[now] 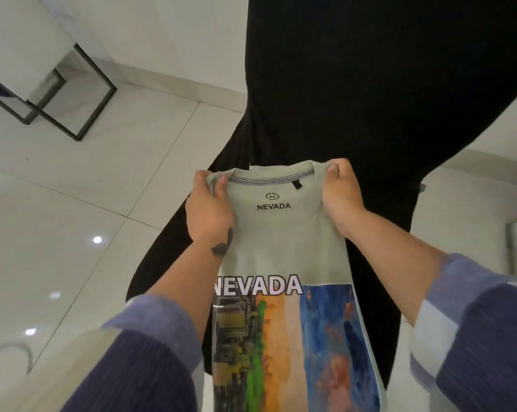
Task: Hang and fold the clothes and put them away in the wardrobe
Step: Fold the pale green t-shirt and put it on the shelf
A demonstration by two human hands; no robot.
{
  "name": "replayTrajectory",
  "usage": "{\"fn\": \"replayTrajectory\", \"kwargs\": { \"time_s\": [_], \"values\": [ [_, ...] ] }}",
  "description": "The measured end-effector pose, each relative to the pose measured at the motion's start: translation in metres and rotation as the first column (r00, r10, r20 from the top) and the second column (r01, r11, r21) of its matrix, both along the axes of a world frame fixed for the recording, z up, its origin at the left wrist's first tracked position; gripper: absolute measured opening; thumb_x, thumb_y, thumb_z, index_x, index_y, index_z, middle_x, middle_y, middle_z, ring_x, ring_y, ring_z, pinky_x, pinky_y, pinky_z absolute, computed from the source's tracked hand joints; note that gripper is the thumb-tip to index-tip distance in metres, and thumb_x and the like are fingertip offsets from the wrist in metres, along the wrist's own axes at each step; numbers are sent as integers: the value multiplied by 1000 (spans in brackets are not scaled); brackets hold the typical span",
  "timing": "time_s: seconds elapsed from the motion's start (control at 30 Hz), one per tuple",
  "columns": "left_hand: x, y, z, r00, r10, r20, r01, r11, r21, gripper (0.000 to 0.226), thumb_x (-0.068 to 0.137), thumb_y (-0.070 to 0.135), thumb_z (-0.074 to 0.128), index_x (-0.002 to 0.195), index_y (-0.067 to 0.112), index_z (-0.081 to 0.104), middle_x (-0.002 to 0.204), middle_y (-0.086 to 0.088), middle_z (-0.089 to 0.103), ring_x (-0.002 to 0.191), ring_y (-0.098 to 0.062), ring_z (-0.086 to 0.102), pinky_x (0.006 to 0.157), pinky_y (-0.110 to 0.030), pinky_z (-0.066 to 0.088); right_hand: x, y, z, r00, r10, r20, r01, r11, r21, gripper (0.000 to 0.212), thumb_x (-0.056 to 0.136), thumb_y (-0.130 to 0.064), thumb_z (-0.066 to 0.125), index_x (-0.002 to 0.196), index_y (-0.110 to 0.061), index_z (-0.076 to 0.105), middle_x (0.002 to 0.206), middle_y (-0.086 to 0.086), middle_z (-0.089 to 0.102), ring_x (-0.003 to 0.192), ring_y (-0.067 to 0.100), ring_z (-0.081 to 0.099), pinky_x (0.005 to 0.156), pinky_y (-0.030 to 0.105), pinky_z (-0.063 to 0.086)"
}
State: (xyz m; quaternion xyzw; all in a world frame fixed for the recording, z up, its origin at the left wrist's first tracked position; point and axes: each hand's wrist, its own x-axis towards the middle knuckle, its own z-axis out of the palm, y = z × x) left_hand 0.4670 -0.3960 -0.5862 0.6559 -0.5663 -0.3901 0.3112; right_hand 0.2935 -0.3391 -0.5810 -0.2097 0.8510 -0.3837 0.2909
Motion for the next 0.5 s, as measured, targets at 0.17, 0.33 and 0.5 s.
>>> {"fn": "replayTrajectory", "kwargs": {
  "time_s": [0.17, 0.33, 0.5],
  "values": [
    [-6, -5, -30, 933, -2, 361, 39, 995, -97, 29, 96, 44, 42, 114, 23, 50, 123, -1, 46, 115, -19, 41, 76, -31, 36, -9, 4, -31, 895, 224, -385, -146, 964, 221, 27, 101, -25, 29, 115, -20, 51, 118, 3, 57, 112, 24, 46, 93, 42, 41],
    [-12, -7, -25, 959, 68, 277, -46, 995, -85, 22, 97, 41, 41, 109, 23, 46, 99, 4, 48, 100, -25, 53, 85, -43, 48, 9, -8, -20, 687, 214, -695, -194, 975, 108, 36, 91, -22, 40, 125, -30, 49, 124, 2, 52, 115, 24, 45, 91, 43, 37],
    [-5, -2, -22, 993, 20, 117, -9, 995, -97, 11, 98, 36, 40, 101, 26, 38, 83, 10, 54, 84, -18, 58, 78, -38, 49, 32, -34, -12, 412, 711, -570, -733, 630, 256, 49, 94, -45, 39, 141, -33, 33, 126, -5, 50, 119, 18, 43, 101, 38, 27]
  ]
}}
